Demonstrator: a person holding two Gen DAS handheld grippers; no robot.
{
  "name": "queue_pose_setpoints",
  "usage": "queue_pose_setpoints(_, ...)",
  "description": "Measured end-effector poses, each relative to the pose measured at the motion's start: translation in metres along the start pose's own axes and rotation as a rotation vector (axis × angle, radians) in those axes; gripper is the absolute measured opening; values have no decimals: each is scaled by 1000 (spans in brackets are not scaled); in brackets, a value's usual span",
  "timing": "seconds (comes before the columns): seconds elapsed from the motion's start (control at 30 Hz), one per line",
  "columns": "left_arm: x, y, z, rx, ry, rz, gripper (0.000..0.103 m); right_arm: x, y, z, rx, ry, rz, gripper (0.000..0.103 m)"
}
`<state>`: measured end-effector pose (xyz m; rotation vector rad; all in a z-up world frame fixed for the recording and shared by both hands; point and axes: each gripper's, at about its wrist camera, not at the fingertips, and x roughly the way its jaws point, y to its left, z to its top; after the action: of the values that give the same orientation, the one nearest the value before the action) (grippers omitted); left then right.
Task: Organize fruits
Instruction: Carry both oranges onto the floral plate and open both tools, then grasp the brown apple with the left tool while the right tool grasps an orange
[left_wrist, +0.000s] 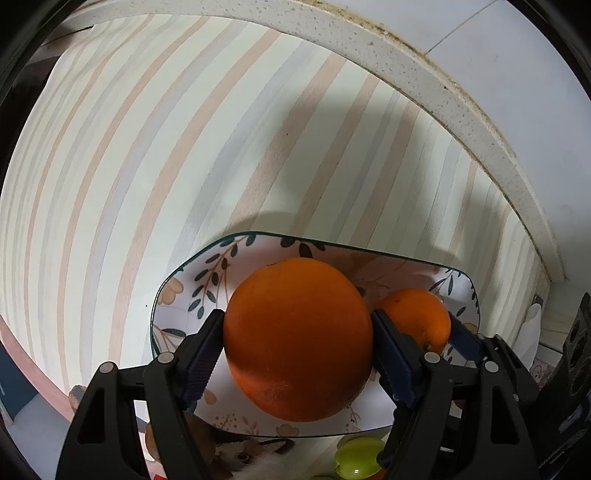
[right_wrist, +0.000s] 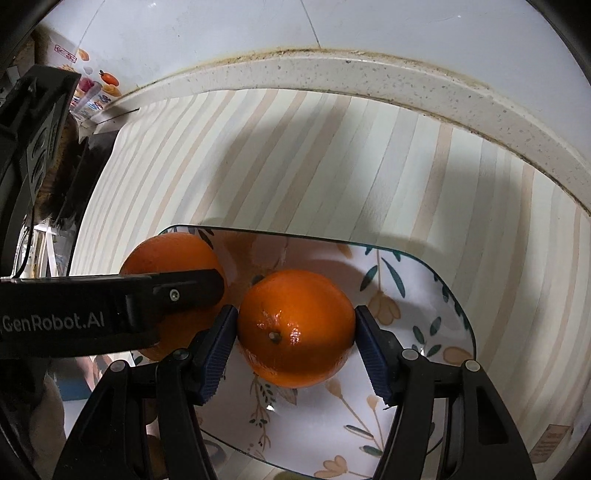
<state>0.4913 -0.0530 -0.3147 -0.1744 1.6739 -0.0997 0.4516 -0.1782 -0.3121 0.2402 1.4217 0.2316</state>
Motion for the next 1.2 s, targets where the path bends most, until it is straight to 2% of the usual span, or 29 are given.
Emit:
queue_pose_setpoints(0.1, 1, 1, 1, -2, 31, -5, 78, -3, 0, 1, 18, 4, -12, 87)
queue_pose_setpoints(0.17, -3, 3, -1, -6, 24, -17, 79, -7, 0, 1, 29, 5, -16, 94)
queue_pose_setpoints(0.27, -22, 4, -10, -1, -32, -13, 84, -17, 2, -4, 26, 1, -40, 94)
queue_pose_setpoints(0.43, -60, 11, -32, 22, -132, 25, 85, -38, 1, -20, 28, -2, -90, 94)
queue_pose_setpoints(0.57, -89, 16, -61, 48, -227, 92, 85, -60, 4, -36, 22, -23, -141, 94)
queue_pose_setpoints(0.87, -127, 11, -127, 82, -388, 174, 85, -119, 16, -87, -8, -102, -190, 94)
queue_pose_setpoints(1.03, -148, 11, -165, 96, -455, 183, 85, -154, 28, -111, -9, -149, -184, 94)
queue_pose_setpoints(1.2, -164, 12, -195, 85, -494, 150, 85, -193, 43, -135, -38, -223, -212, 94)
